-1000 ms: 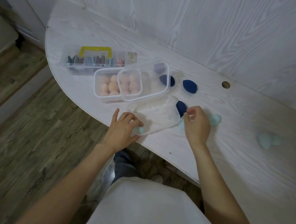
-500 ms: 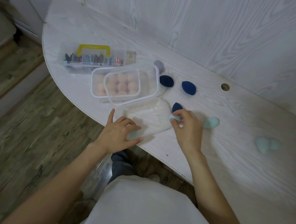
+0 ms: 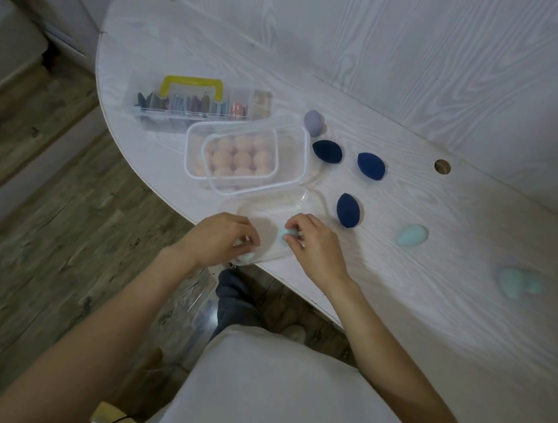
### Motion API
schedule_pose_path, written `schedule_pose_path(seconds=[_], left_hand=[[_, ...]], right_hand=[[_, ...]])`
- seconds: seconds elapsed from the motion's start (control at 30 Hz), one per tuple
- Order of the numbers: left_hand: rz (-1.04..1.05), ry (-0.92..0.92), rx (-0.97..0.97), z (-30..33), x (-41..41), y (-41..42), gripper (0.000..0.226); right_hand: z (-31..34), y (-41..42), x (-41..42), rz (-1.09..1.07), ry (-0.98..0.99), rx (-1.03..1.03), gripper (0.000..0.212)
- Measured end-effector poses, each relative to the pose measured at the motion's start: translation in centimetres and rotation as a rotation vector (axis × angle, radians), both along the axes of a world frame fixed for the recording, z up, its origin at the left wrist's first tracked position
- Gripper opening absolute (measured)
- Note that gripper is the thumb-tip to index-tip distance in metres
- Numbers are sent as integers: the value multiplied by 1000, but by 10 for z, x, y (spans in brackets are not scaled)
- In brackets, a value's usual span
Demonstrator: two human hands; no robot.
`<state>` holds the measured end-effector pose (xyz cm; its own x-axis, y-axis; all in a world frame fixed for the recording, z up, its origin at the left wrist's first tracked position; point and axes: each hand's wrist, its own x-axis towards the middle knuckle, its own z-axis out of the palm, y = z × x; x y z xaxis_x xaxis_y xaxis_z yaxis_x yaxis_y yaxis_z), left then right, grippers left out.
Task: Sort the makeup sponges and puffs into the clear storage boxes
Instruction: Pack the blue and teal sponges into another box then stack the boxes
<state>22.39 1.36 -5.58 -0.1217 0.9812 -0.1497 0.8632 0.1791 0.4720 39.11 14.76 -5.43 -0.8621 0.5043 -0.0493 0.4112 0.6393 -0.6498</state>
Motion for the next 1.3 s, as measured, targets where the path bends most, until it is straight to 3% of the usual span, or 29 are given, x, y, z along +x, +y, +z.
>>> schedule_pose_path(seconds=[0.27,0.43,0.63,0.9,1.07,1.17,1.3], left_hand=[[20,26,88,2,0,-15,4],[22,204,54,1,6,-31,37],[125,271,89,-1,21,-36,20],[171,333,95,2,26,-21,22],[187,321,105,-3,26,-22,21],[188,309,116,-4,25,-22,21],[176,291,107,-6,23,-22,22]], right_hand=[[2,-3,-3,-68,8,-46,15],[8,-10,-15,-39,-34,-88,15],[10,-20,-31,-2,-194,32,11],[9,-21,-37,-101,-172,145,11],[12,-19,-39,-53,-197,22,8],[16,-17,-39,-11,-220,-1,13],[18,-17,-38,-19,-240,7,35]])
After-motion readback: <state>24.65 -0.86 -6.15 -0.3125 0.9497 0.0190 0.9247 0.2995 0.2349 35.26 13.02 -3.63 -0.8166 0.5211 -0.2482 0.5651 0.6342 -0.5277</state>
